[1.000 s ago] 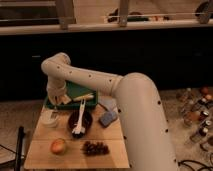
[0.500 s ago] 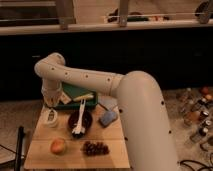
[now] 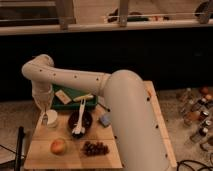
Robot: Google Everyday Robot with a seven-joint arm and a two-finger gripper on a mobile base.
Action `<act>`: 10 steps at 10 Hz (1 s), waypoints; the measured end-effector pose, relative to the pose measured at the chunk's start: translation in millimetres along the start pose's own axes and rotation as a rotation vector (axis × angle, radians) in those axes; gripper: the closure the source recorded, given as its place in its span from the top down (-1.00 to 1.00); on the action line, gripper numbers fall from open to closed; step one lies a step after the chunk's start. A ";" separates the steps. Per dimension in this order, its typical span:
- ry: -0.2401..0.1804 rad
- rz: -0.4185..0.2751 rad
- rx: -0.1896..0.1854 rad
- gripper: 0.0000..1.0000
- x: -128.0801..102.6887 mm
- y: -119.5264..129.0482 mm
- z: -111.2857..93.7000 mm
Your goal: Place fork in paper cup
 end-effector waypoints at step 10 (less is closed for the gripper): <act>-0.067 0.038 -0.037 -0.05 -17.7 13.0 22.8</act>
